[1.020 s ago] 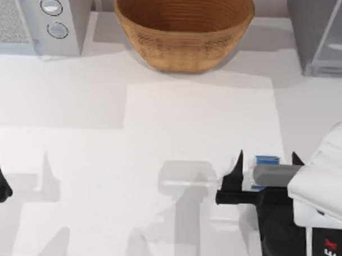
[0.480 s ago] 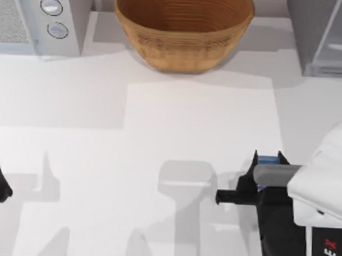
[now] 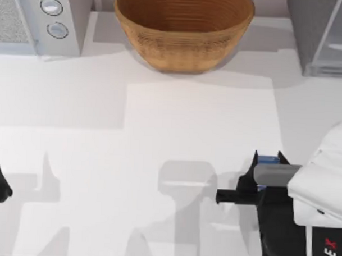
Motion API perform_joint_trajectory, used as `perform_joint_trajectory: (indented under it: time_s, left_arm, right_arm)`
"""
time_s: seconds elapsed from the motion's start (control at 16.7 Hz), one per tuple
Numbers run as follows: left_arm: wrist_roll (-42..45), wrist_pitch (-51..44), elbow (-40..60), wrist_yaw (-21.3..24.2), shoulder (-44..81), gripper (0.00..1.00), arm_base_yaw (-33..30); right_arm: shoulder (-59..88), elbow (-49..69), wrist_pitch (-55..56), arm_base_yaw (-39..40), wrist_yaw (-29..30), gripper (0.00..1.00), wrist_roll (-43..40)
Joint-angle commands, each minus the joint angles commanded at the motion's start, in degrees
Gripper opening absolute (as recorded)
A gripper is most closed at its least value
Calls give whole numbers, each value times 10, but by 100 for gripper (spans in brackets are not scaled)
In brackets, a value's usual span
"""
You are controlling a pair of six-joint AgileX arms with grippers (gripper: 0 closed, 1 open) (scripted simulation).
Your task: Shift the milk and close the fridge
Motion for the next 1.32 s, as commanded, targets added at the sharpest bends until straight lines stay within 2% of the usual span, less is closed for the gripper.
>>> perform_joint_trajectory:
  time_s: [0.24,0.72,1.02,1.2,1.32]
  left_arm:
    - [0,0,0,0,0,100,0]
    - [0,0,0,0,0,100,0]
    - [0,0,0,0,0,100,0]
    - [0,0,0,0,0,100,0]
    - [0,0,0,0,0,100,0]
  right_arm:
    - [-10,-1,-8,1,0,0,0]
    - [-119,-15,-105,1,-1,0,2]
    - [-120,-13,-106,0,-2,0,2]
    - [-143,-8,-123,-36,-39,0,-4]
    - [-174,-4,-148,-87,-92,0,-13]
